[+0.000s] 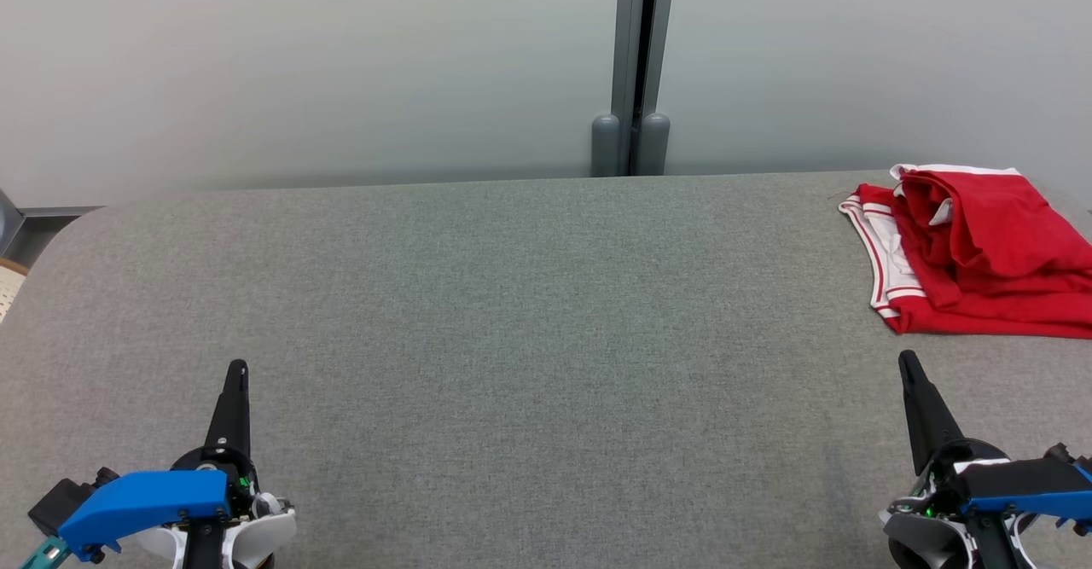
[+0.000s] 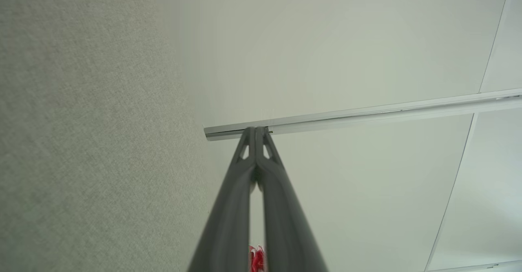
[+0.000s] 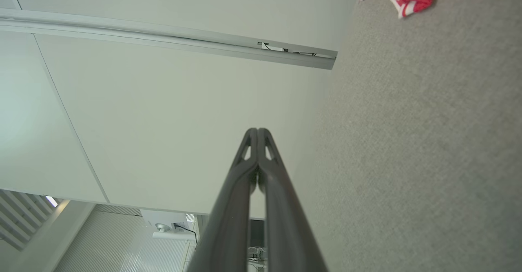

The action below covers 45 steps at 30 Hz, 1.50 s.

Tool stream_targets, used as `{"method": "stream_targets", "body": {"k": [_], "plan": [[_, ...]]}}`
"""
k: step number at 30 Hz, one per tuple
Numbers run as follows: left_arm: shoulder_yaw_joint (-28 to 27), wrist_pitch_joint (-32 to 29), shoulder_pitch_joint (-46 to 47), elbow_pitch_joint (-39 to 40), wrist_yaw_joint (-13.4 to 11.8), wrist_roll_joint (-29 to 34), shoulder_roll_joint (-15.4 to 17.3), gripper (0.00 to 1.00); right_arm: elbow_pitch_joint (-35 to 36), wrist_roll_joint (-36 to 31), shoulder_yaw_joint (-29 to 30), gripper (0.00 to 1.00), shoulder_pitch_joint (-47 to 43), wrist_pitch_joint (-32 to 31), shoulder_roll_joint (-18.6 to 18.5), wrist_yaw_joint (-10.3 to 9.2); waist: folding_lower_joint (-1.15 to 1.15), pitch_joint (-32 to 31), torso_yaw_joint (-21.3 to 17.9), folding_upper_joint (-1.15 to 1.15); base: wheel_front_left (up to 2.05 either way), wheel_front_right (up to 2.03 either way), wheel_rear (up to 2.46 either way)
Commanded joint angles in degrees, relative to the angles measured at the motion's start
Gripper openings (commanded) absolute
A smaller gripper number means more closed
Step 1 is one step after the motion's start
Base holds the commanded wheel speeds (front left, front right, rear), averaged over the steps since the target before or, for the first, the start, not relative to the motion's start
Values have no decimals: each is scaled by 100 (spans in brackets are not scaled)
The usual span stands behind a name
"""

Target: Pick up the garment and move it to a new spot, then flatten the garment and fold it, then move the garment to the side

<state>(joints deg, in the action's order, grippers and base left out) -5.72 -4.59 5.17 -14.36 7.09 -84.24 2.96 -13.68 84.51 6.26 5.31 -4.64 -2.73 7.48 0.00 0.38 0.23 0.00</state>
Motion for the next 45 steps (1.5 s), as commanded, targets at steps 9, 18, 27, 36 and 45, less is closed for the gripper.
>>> {"method": "stream_targets", "body": {"k": [9,18,27,36,45], "plan": [[-61,-126,116,41,53,-455,-8,0,-20,444,28,0,95,-121,-26,2,0,-10,-11,0,0,0,0],[-95,-209,137,41,66,-820,-13,0,-43,794,37,0,128,-206,-26,2,0,-20,-22,0,0,0,0],[-96,-218,134,39,66,-822,-13,0,-43,796,36,0,129,-212,-26,2,0,-21,-23,0,0,0,0],[-95,-218,134,39,66,-822,-13,0,-42,797,36,0,125,-212,-26,2,0,-21,-23,0,0,0,0],[-94,-217,134,39,65,-823,-13,0,-42,797,35,0,121,-213,-26,2,0,-21,-23,0,0,0,0]]}}
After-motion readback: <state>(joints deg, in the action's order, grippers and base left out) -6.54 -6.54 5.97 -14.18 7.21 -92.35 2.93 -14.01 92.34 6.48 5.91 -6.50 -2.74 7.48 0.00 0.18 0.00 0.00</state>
